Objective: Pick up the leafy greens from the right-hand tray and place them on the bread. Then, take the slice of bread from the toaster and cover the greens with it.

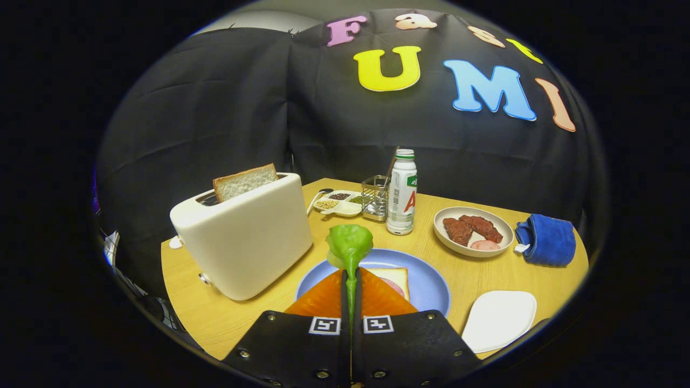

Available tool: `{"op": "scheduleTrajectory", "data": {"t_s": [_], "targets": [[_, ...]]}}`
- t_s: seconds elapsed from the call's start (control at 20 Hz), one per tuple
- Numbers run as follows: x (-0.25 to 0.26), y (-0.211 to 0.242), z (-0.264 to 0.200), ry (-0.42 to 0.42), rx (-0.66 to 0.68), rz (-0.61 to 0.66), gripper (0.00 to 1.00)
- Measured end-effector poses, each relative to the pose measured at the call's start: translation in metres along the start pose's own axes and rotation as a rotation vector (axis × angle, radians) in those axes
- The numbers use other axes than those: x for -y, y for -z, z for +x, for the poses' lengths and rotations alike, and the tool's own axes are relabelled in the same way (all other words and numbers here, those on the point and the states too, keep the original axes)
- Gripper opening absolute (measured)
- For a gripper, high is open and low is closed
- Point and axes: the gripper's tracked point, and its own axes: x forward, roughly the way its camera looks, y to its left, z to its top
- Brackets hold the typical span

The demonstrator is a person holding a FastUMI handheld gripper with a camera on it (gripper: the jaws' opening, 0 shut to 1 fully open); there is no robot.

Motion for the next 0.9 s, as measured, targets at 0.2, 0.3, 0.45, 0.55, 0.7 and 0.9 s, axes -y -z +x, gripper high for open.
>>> {"op": "scheduleTrajectory", "data": {"t_s": [0.2, 0.3, 0.45, 0.55, 0.7, 0.9], "targets": [[0.004, 0.011, 0.018, 0.012, -0.049, 0.045, 0.05], [0.011, 0.014, 0.020, 0.033, -0.058, 0.024, 0.13], [0.021, 0.012, 0.017, 0.077, -0.049, -0.038, 0.26], [0.023, 0.011, 0.014, 0.089, -0.048, -0.083, 0.34], [0.026, 0.010, 0.011, 0.106, -0.044, -0.136, 0.48], [0.026, 0.012, 0.010, 0.103, -0.050, -0.144, 0.58]]}}
